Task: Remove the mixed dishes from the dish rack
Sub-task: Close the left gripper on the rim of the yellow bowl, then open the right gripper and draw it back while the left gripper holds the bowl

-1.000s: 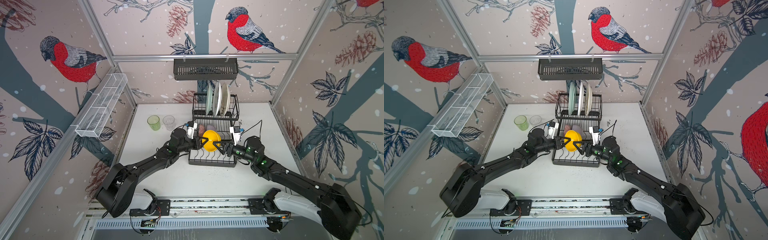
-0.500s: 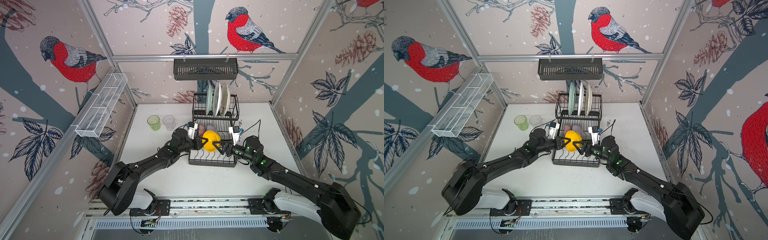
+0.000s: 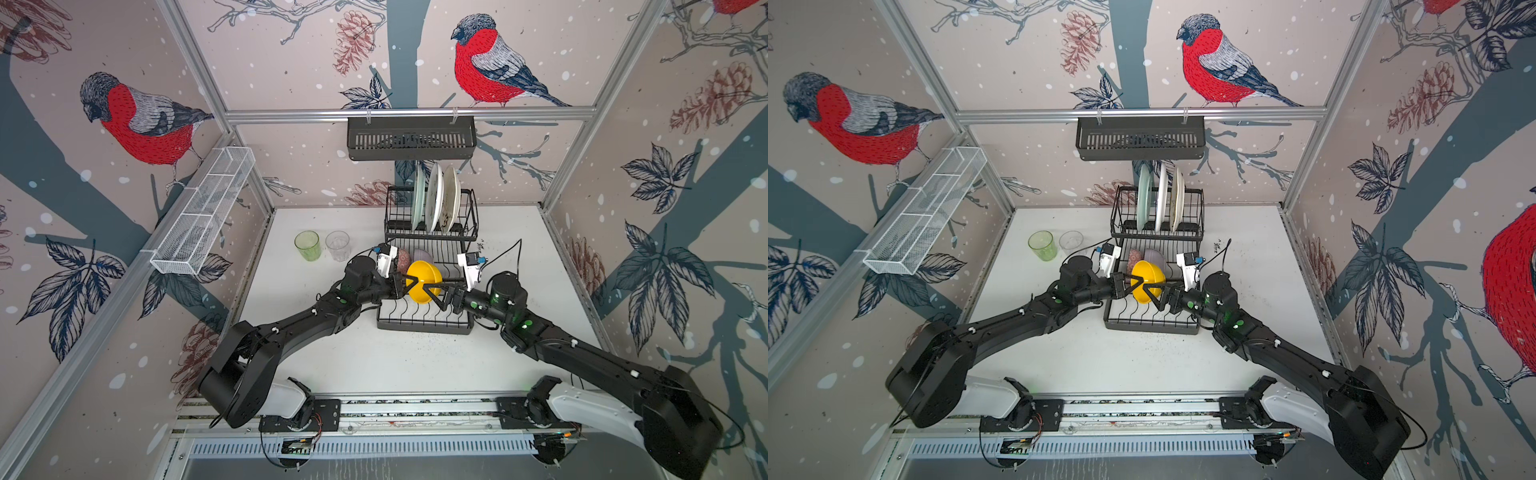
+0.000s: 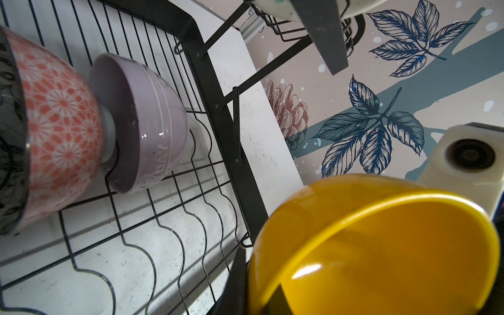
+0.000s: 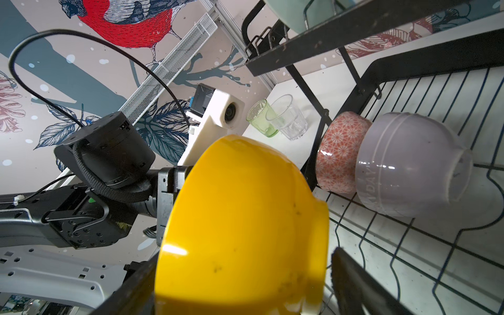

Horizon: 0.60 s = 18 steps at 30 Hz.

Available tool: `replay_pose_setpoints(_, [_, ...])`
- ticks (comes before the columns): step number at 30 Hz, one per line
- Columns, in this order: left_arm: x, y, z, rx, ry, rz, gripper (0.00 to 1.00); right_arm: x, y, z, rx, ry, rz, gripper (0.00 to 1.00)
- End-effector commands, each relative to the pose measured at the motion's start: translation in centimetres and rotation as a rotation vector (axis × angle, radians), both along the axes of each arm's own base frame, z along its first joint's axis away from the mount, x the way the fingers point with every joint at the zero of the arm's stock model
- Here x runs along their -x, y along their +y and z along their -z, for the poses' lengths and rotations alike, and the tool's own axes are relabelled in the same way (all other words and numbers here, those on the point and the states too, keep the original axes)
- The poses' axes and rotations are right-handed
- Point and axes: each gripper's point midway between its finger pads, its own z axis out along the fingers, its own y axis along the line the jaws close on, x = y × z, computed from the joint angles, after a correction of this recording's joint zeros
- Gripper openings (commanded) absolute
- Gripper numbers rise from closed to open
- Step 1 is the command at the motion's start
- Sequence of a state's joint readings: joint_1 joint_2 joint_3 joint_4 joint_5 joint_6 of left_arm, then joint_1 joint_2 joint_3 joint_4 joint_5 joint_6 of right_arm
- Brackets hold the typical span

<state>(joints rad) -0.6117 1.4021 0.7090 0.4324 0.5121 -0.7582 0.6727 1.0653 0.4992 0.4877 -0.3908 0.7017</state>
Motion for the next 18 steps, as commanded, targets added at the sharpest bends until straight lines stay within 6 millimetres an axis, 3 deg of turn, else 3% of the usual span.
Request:
replay_pose_setpoints(1, [-0.18,-0.31,-1.18,0.021,-0.045,0.013,0.00,-0.15,-0.08,-0.70,-0.003,-0.037,0.009,0.94])
replay_pose_setpoints(18, [-0.64,-0.25,-0.67,-0.016,-0.033,0.000,0.00,-0.25,-0.35,-0.35,0.013,-0.044,0.024,1.00])
